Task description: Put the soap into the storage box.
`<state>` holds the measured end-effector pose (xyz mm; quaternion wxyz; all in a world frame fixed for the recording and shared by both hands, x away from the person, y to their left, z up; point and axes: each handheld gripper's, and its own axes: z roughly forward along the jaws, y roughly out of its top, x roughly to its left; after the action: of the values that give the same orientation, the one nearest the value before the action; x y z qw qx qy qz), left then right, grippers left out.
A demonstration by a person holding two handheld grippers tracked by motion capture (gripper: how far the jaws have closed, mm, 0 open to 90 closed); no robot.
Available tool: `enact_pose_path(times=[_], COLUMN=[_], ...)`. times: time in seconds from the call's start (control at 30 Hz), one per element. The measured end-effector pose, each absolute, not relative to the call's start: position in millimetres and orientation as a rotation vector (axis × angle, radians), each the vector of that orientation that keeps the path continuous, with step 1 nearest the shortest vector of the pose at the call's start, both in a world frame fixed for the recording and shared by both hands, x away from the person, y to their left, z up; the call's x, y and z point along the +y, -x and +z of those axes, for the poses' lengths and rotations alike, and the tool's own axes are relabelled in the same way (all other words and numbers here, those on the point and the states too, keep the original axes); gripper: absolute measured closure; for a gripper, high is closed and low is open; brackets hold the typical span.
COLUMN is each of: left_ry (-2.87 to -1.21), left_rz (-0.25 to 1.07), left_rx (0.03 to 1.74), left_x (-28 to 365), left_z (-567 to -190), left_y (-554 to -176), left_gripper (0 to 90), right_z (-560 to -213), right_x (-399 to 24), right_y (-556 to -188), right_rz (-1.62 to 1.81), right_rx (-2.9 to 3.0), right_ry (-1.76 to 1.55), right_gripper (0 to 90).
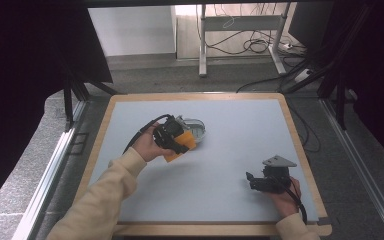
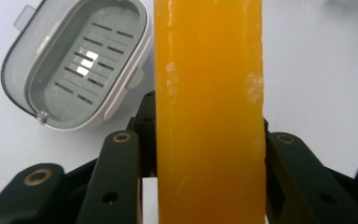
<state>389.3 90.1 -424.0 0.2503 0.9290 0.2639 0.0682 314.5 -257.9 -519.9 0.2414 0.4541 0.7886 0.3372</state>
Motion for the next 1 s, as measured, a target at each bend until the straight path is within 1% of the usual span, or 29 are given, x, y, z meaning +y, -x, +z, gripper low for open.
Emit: enact_pose_path(times=[0.13,0.23,0.73,0.8,1.0], left_ry=[-2.533,-2.544,-2.558,-2.549,-2.561], left_rz=[0.178,0.178,0.194,0.153,0.166], left_rx=[0.703,0.66,0.637,0.617,0.608], left_x=[87,86,85,86,83], left_z=[-423,-423,-417,-415,-410], left_y=[-394,-398,-412,-417,-424], left_gripper=[61.9,61.9,61.9,61.9,61.8], right_z=[-520,-519,-519,-519,-519], right_x=[-258,-258,-259,-259,-259], right_y=[-314,-314,-314,-314,-314], right_rz=[0.922,0.924,0.927,0.93,0.931], right_rx=[2.158,2.158,2.155,2.151,2.148], right_ry=[-1.24,-1.238,-1.243,-1.243,-1.244], right_gripper=[12.3,12.3,12.3,12.4,12.4])
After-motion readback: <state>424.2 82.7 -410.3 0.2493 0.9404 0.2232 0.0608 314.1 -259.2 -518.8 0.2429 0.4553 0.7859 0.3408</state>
